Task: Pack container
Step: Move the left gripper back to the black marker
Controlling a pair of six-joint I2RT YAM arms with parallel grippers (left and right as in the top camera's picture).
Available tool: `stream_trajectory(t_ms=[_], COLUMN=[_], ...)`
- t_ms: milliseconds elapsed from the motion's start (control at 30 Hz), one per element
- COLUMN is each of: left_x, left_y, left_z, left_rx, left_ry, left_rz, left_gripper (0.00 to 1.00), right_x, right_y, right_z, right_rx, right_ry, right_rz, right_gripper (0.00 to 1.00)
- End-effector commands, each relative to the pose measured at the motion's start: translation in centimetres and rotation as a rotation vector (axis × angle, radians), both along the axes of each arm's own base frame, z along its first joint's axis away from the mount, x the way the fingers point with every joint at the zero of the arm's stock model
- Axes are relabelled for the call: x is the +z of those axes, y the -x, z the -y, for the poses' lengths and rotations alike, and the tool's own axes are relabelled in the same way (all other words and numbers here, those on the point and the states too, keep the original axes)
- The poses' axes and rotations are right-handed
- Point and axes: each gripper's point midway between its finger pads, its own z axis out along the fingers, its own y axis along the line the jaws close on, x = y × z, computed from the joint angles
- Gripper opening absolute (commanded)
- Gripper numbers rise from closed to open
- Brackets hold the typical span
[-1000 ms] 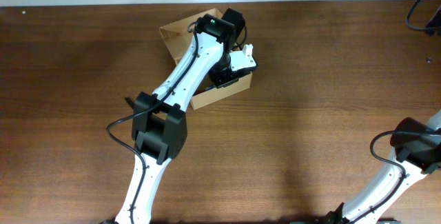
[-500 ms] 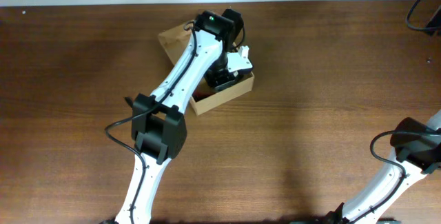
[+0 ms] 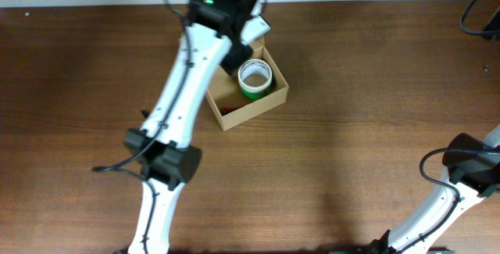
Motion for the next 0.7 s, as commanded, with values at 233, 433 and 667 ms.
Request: stream_trajectory(t_ms=[233,433,667], left_x=[1.1,-7.6,-16.1], left_y=[7.0,6.7,7.6], left_z=[-20.0,-19.0,-15.1], left_rx=[0.895,1.073,1.153], left_ry=[0.178,0.345,0.338], left_rz=[-0.099,-0.253,-0.283], left_gripper=[0.55,0.50,0.51], right_x=[0.5,0.5,0.5], right_y=[0.1,0.1,0.1], right_z=[-0.4,-0.4,-0.4], right_rx=[0.000,0.000,0.000], right_ry=[-0.003,-0.003,-0.003], right_rz=[0.011,0.011,0.011], right_gripper=[0.99,0.99,0.99])
